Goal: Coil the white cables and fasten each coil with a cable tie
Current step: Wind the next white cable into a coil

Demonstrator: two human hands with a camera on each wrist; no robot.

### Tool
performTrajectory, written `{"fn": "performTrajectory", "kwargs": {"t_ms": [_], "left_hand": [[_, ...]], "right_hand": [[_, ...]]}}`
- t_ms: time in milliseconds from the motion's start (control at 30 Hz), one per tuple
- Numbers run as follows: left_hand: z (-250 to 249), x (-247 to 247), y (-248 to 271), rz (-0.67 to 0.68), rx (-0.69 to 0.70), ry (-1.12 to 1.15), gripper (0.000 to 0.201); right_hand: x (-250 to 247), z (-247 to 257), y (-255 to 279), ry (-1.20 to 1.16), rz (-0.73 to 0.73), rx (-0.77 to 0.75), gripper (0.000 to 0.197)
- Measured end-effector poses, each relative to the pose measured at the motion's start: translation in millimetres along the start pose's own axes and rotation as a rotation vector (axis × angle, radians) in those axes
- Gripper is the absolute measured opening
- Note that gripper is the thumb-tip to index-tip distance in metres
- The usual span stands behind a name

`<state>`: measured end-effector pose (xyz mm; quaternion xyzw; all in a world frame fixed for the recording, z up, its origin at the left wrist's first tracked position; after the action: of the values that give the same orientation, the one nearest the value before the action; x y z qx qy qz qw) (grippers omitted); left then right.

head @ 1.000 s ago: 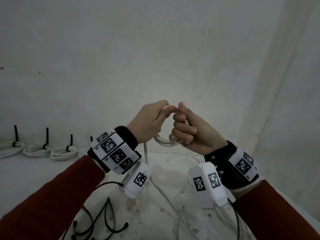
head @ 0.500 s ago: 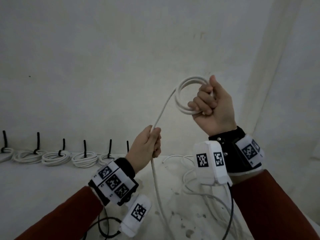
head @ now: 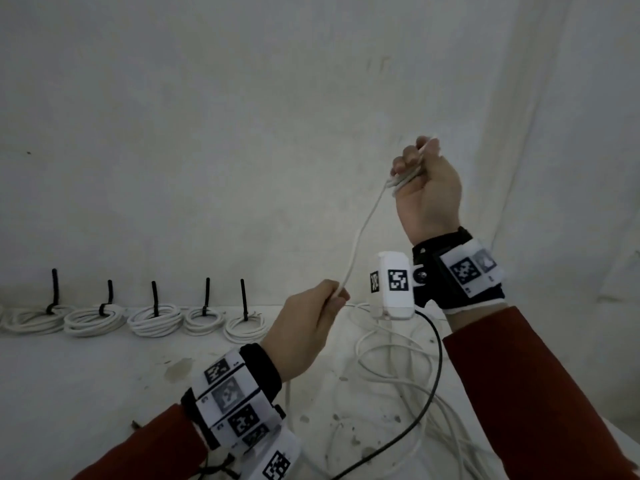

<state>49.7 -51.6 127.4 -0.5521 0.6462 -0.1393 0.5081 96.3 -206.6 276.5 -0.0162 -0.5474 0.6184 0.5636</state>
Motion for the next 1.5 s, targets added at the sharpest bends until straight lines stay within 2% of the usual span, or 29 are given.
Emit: {"fn": "performTrajectory", "kwargs": {"t_ms": [100,200,333,433,533,600,667,733,833,1033,1200,1367,1500], "left_hand": [[-14.8,2.0,-1.2,0.022,0.086,-0.035,0.024],[-20.9,-3.6,-2.7,0.022,0.128,-0.058,0.027],[-25.7,-25.2,-4.0,-0.012,0.178,-0.108,0.027],[-19.4,-45.7,-5.9,-0.075,0.191,-0.175,0.030],[-9.9,-62.3,-9.2,-0.148,0.188,-0.181,0.027],[-6.6,-67.1,-13.7,-0.178,0.188,-0.193,0.026],[-1.7,-70.5,-20.0,-0.217,0.168,-0.182,0.025],[-0.8,-76.2,-24.3,-0.282,0.175,-0.170,0.025],[-1.3,-83.7,-31.2,-0.341,0.179,-0.106,0.022],[15.3,-95.3,-55.6,-0.331,-0.006,0.251,0.008],[32.1,-92.8,-57.0,-0.324,-0.093,0.313,0.022],[52.2,-85.4,-51.0,-0.329,-0.228,0.448,0.027],[67.7,-70.5,-43.6,-0.280,-0.312,0.460,0.028]], "right_hand": [[-1.4,-8.1,6.2,0.452,0.069,-0.111,0.017],[5.1,-27.6,19.7,0.937,0.251,-0.140,0.012],[8.3,-63.0,46.0,1.413,0.586,-0.027,0.010],[-0.4,-77.4,62.1,1.489,0.712,0.116,0.017],[-2.5,-83.8,77.5,1.401,0.754,0.277,0.025],[-0.3,-83.8,87.7,1.264,0.726,0.384,0.039],[6.4,-80.6,95.6,1.173,0.700,0.436,0.059],[12.1,-78.5,98.8,1.132,0.661,0.462,0.068],[14.5,-74.9,94.3,1.014,0.542,0.490,0.066],[27.1,-78.5,87.1,0.495,0.444,0.580,0.063],[48.9,-71.3,69.9,0.065,0.339,0.538,0.064],[72.2,-70.1,59.3,-0.124,0.292,0.446,0.060],[87.7,-52.2,37.8,-0.210,0.253,0.268,0.050]]}}
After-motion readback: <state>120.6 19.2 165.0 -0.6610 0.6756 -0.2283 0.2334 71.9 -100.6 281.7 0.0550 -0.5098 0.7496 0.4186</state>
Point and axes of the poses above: each hand's wrist, its own y-axis away from the middle knuckle, its own x-axis out of the palm, z = x × y, the point moved 10 cm from there along -y, towards the middle knuckle, and after that the axes turned 4 degrees about -y, right-handed, at the moved point
